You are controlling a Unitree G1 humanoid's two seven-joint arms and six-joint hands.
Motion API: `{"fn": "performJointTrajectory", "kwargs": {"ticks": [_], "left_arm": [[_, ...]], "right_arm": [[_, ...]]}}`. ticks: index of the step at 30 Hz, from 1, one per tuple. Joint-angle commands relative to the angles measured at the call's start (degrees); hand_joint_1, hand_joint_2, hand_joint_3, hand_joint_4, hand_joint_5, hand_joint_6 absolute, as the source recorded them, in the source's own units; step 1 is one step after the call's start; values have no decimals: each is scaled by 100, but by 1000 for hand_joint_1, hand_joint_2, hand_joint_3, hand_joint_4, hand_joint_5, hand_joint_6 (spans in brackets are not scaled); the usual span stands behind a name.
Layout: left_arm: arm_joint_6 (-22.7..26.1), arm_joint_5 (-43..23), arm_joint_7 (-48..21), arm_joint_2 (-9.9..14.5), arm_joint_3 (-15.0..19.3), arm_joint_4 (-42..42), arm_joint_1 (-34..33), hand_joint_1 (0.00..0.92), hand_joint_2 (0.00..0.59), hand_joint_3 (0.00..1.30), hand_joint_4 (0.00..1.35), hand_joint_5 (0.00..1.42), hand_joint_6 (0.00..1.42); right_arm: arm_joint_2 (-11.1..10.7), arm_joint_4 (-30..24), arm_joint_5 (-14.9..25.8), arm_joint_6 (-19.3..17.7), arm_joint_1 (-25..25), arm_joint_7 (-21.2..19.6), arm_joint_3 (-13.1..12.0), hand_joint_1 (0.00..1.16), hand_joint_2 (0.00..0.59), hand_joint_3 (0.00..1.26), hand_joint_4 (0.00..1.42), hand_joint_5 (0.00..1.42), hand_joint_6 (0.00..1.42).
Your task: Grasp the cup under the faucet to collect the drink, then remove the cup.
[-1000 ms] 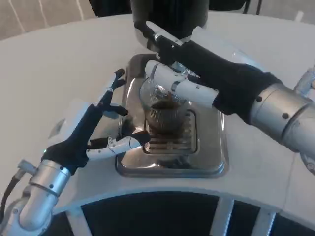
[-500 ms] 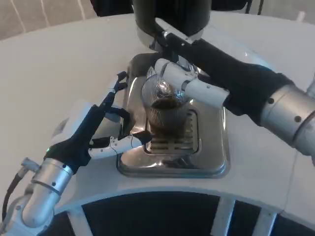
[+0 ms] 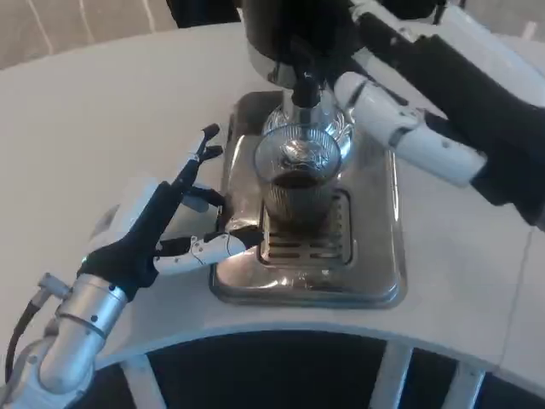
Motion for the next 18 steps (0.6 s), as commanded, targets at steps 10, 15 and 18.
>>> {"fn": "performJointTrajectory", "kwargs": {"ticks": [10, 15, 18], "left_arm": [[-18, 37, 125, 65, 56, 13, -59, 315, 57, 43, 123, 412, 413], [-7, -37, 109, -4, 87, 74, -126, 314, 57, 52, 123, 390, 390], [-9, -57, 139, -48, 99, 86, -155, 314, 57, 53, 113, 369, 371]], "right_arm": [[-301, -925, -40, -349, 1634, 124, -1485, 0, 544, 0, 0, 0, 0], [-230, -925, 108, -730, 2157, 258, -2222, 0, 546, 1, 0, 0, 0], [-161, -925, 221, -908, 2507, 313, -2484, 0, 550, 2, 0, 0, 0]]}}
